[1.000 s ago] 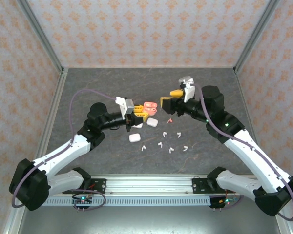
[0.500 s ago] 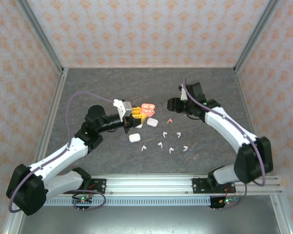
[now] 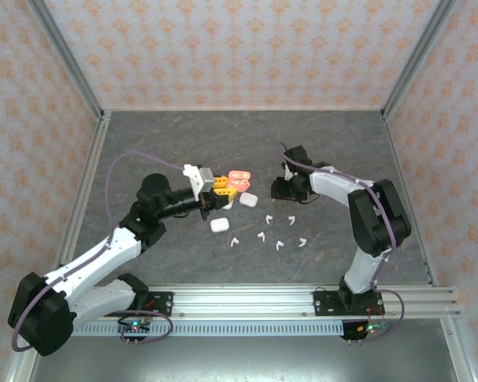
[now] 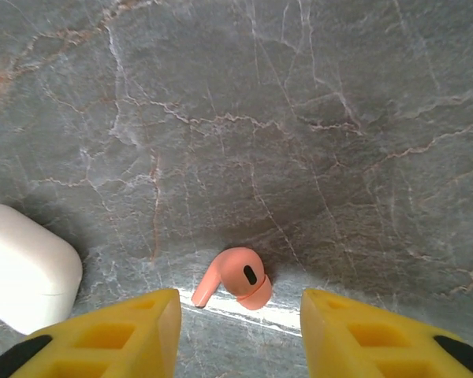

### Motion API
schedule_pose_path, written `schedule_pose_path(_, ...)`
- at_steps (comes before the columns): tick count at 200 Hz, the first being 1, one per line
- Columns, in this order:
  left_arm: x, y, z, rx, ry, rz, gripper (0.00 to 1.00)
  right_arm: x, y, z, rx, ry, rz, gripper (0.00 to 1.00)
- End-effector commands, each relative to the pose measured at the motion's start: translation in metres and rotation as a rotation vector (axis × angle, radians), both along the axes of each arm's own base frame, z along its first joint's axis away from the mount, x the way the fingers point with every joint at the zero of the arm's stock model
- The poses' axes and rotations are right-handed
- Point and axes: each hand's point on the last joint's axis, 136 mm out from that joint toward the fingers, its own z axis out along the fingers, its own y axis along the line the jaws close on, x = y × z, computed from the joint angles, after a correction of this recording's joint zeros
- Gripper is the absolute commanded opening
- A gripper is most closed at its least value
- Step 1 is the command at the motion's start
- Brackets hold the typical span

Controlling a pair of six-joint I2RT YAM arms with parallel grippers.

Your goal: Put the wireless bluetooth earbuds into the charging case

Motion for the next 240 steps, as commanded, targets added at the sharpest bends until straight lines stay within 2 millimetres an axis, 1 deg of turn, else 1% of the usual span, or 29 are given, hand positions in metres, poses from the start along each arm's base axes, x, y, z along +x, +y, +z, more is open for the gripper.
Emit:
schedule_pose_path(1,-0.003,0.002,0.004,-0.002,-0.028,0.011,0.00,0.014,0.006,0.006,0.021,-0.036,0.007,0.43)
schedule_pose_path(36,-0.002,0.002,0.004,-0.001,-0.029,0.009,0.00,0.017,0.006,0.003,0.013,-0.041,0.008,0.41)
schedule_pose_path(82,-0.003,0.002,0.005,0.000,-0.028,0.008,0.00,0.020,0.006,-0.006,0.002,-0.025,0.007,0.37)
schedule_pose_path(132,-0.003,0.003,0.005,0.002,-0.028,0.011,0.00,0.015,0.005,-0.018,-0.005,0.012,0.008,0.27)
schedule_pose_path(173,-0.002,0.003,0.005,0.005,-0.028,0.014,0.00,0.009,0.005,-0.021,-0.002,0.025,0.020,0.20)
schedule_pose_path(191,-0.001,0.003,0.005,0.004,-0.026,0.019,0.00,0.009,0.004,-0.016,0.002,0.005,0.018,0.18)
schedule_pose_path(206,0.000,0.003,0.005,0.001,-0.022,0.023,0.00,0.012,0.004,-0.006,0.009,-0.032,0.013,0.18)
schedule_pose_path(219,0.001,0.003,0.005,-0.003,-0.016,0.027,0.00,0.013,0.003,0.008,0.020,-0.074,0.013,0.17)
schedule_pose_path(240,0.003,0.003,0.005,-0.019,-0.003,0.032,0.00,0.013,0.004,0.036,0.051,-0.162,0.019,0.17)
